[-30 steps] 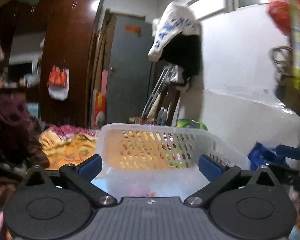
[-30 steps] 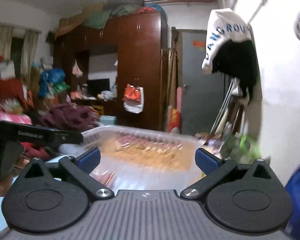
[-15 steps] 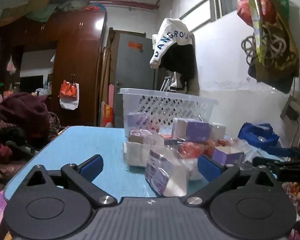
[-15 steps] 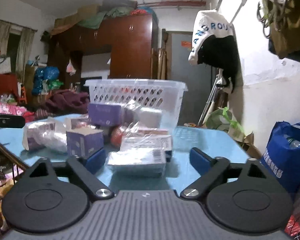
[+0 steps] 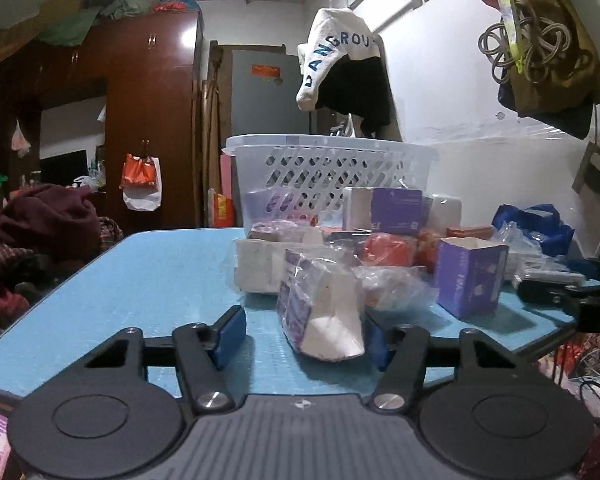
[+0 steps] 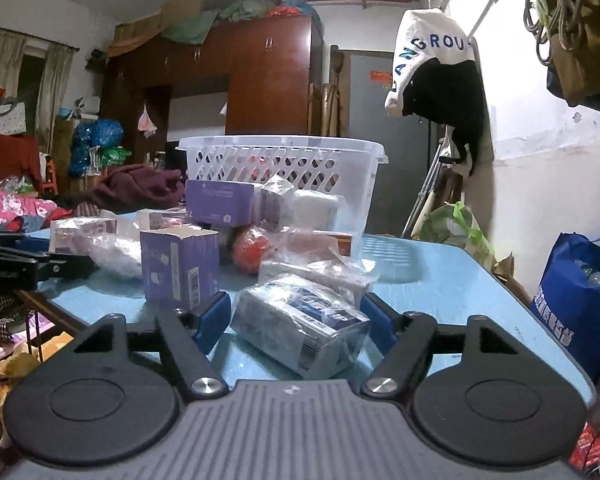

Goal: Organize objects
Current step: 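Grasp white wrapped pack with left tool while right tool grasps white box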

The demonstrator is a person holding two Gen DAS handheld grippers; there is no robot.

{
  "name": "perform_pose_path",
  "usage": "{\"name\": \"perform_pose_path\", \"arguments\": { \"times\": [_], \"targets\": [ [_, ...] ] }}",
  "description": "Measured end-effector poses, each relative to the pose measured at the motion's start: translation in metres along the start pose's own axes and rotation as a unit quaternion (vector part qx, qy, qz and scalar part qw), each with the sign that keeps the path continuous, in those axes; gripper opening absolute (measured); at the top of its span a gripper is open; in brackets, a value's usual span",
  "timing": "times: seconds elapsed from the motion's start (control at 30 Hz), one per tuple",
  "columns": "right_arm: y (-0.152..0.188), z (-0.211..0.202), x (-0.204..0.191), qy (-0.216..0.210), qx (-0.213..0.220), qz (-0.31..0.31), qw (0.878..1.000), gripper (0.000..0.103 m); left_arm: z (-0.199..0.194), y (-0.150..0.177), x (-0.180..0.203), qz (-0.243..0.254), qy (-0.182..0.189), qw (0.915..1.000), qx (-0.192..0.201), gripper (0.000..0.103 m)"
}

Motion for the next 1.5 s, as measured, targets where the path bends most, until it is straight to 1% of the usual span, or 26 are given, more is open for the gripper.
{"name": "perform_pose_path", "arguments": {
  "times": [0.1, 0.2, 0.3, 0.33, 0.37, 0.4, 0.43, 0.73, 0.87, 0.9, 0.93, 1.0, 1.03, 1.1, 1.13, 1.2, 1.23, 1.3, 1.37, 1.4, 1.43, 1.47, 1.5],
  "targets": [
    [0.003, -0.006, -0.001, 0.001, 0.003, -0.012, 1.0, 0.075, 0.002, 0.001, 0.0, 0.009, -0.004, 0.9999, 0.006, 0.066],
    [0.006, -0.008, 0.0, 0.002, -0.001, -0.014, 1.0, 0.075, 0.004, 0.001, 0.003, 0.017, -0.005, 0.9998, 0.013, 0.075],
    [0.007, -0.008, 0.003, 0.005, 0.0, -0.01, 1.0, 0.074, 0.005, 0.001, 0.003, 0.019, -0.009, 0.9997, 0.016, 0.075],
    [0.006, -0.008, 0.004, 0.007, 0.0, -0.009, 1.0, 0.073, 0.006, 0.0, 0.003, 0.017, -0.01, 0.9997, 0.016, 0.072],
    [0.006, -0.008, 0.004, 0.006, -0.001, -0.01, 1.0, 0.072, 0.006, -0.001, 0.002, 0.014, -0.009, 0.9997, 0.018, 0.066],
    [0.005, -0.009, 0.005, 0.007, 0.0, -0.01, 1.0, 0.072, 0.006, -0.002, 0.002, 0.012, -0.006, 0.9997, 0.019, 0.046],
    [0.005, -0.01, 0.005, 0.007, 0.001, -0.01, 1.0, 0.071, 0.006, -0.002, 0.002, 0.013, -0.002, 0.9998, 0.017, 0.039],
    [-0.017, -0.02, 0.017, 0.007, 0.038, 0.006, 0.999, 0.069, -0.008, -0.014, -0.002, 0.004, 0.0, 0.9987, 0.051, 0.04],
    [-0.031, -0.016, 0.027, 0.008, 0.057, 0.026, 0.998, 0.069, -0.009, -0.026, -0.007, -0.016, 0.001, 0.998, 0.062, 0.04],
    [-0.037, -0.013, 0.028, 0.004, 0.061, 0.029, 0.998, 0.069, -0.005, -0.034, -0.007, -0.029, 0.009, 0.9977, 0.061, 0.04],
    [-0.044, -0.008, 0.027, -0.001, 0.066, 0.026, 0.997, 0.069, 0.0, -0.046, -0.005, -0.038, 0.021, 0.9969, 0.065, 0.04],
    [-0.072, 0.014, 0.025, -0.005, 0.082, 0.004, 0.997, 0.069, 0.02, -0.082, 0.0, -0.047, 0.036, 0.9949, 0.082, 0.04],
    [-0.09, 0.031, 0.023, -0.007, 0.09, -0.012, 0.996, 0.069, 0.035, -0.103, 0.001, -0.049, 0.041, 0.9938, 0.091, 0.04],
    [-0.122, 0.072, 0.022, -0.02, 0.098, -0.029, 0.995, 0.069, 0.071, -0.138, 0.002, -0.047, 0.042, 0.9938, 0.091, 0.04],
    [-0.134, 0.093, 0.023, -0.03, 0.096, -0.023, 0.995, 0.069, 0.092, -0.15, 0.0, -0.049, 0.039, 0.9945, 0.083, 0.04],
    [-0.149, 0.139, 0.027, -0.045, 0.082, -0.017, 0.995, 0.069, 0.143, -0.167, -0.006, -0.066, 0.039, 0.9963, 0.039, 0.04],
    [-0.151, 0.16, 0.029, -0.04, 0.068, -0.022, 0.997, 0.069, 0.161, -0.168, -0.008, -0.071, 0.038, 0.9965, 0.021, 0.04],
    [-0.147, 0.193, 0.03, -0.026, 0.043, -0.044, 0.998, 0.069, 0.195, -0.166, -0.013, -0.074, 0.026, 0.9968, -0.013, 0.04],
    [-0.14, 0.21, 0.028, -0.027, 0.027, -0.057, 0.998, 0.069, 0.215, -0.16, -0.015, -0.079, 0.029, 0.9959, -0.033, 0.04],
    [-0.137, 0.215, 0.026, -0.03, 0.024, -0.06, 0.997, 0.069, 0.224, -0.156, -0.016, -0.079, 0.026, 0.9957, -0.04, 0.041],
    [-0.135, 0.219, 0.025, -0.034, 0.019, -0.059, 0.998, 0.07, 0.228, -0.153, -0.015, -0.079, 0.027, 0.9955, -0.046, 0.051],
    [-0.133, 0.222, 0.024, -0.039, 0.013, -0.051, 0.998, 0.073, 0.234, -0.148, -0.015, -0.08, 0.03, 0.9949, -0.054, 0.061],
    [-0.131, 0.221, 0.024, -0.046, 0.005, -0.042, 0.998, 0.08, 0.239, -0.143, -0.015, -0.083, 0.029, 0.9942, -0.063, 0.084]
  ]
}}
Point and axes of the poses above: each gripper's, at about its wrist camera, not at the fingertips, and z roughly the way its jaws point, x to its right, y to its underside, the point moved 7 cm from there along z, roughly the way its jaws point, and after that the axes turned 13 degrees about x, right-handed, at the moved point
